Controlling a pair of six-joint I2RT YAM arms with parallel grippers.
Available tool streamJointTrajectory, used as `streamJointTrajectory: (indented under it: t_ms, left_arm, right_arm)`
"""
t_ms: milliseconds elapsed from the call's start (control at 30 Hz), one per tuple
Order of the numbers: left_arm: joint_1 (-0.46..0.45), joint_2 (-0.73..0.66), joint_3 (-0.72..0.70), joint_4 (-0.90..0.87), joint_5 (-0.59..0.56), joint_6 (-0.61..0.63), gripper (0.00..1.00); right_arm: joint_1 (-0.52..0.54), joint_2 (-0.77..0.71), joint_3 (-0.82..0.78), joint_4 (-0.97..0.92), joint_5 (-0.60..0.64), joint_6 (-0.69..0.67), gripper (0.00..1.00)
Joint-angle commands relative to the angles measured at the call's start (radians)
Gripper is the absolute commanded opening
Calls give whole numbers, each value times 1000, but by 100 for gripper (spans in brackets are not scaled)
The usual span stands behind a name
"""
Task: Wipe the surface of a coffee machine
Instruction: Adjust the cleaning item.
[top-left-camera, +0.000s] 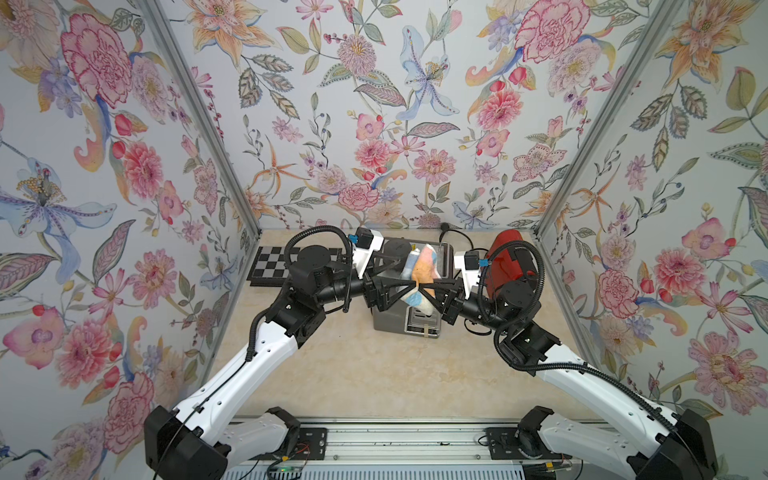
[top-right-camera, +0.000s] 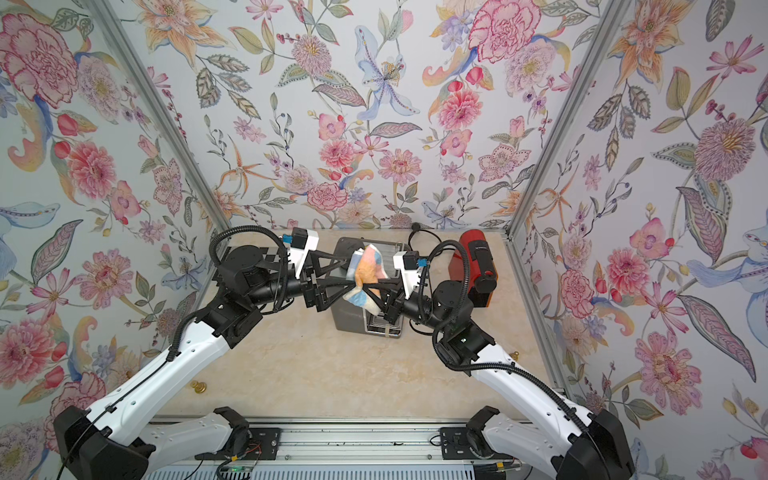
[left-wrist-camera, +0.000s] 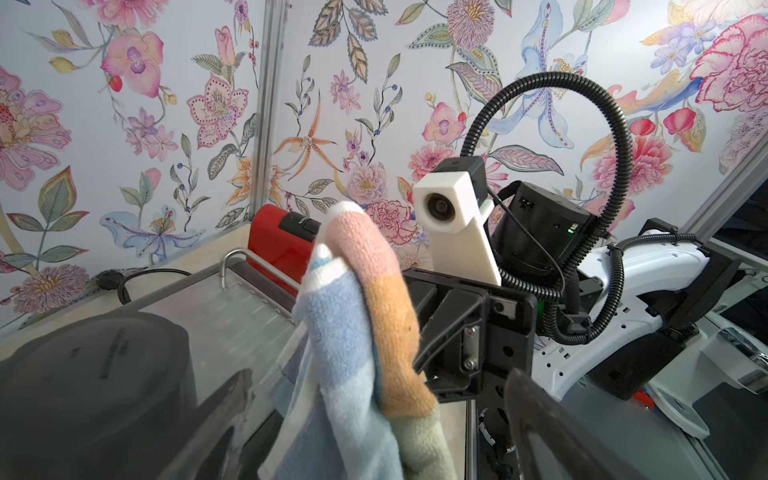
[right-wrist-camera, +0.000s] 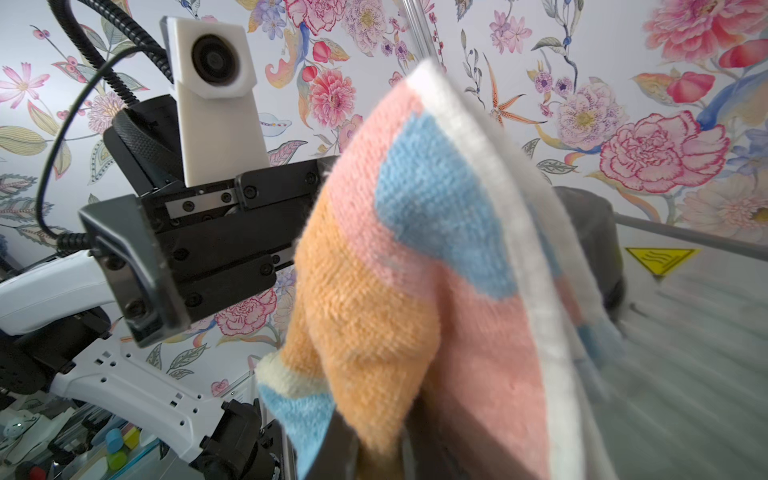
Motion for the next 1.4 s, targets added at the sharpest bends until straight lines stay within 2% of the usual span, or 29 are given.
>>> streamJointTrajectory:
  t_ms: [0,133,300,367,433,533,567,600,633,733,767,967,1033,1233,1367]
  left_arm:
    - [-7,-3,-14,70,52,-28,92]
    - [-15,4,-29,121,82,-60,80]
    - [-40,7,-52,158,119,-81,76]
    - [-43,9,-60,153,114,-80,68]
    - [-42,2,-65,147,105,-76,51]
    - [-43,-3,-61,138,100,-68,17]
    - [-43,-5,-57,130,92,-61,4]
    - [-43,-8,-54,126,86,-56,0]
    - [-41,-14,-53,126,79,-53,0]
    - [-24,-30,-47,96,47,-36,0]
    - [-6,-40,-42,70,4,-28,0]
    - [160,-153,4,-62,-393,-13,0]
    - [201,-151,44,-110,-422,-2,0]
    - [271,-85,95,-243,-555,48,0]
    - [335,-42,56,-188,-510,38,0]
  right_arm:
    - [1,-12,23,71,-80,55,0]
    - [26,-10,20,121,-95,74,0]
    - [56,1,38,124,-89,50,0]
    - [65,5,51,120,-91,41,0]
    - [69,3,57,113,-88,32,0]
    - [72,4,59,99,-82,24,0]
    - [71,5,60,86,-77,23,4]
    - [70,6,61,72,-72,19,10]
    - [69,4,59,62,-65,17,16]
    - [57,-12,62,10,-33,9,50]
    - [48,-18,76,-36,-8,-3,54]
    - [63,27,238,-285,158,-170,73]
    - [72,78,290,-328,207,-218,76]
    - [91,286,474,-435,324,-384,99]
    - [125,414,588,-519,481,-490,100]
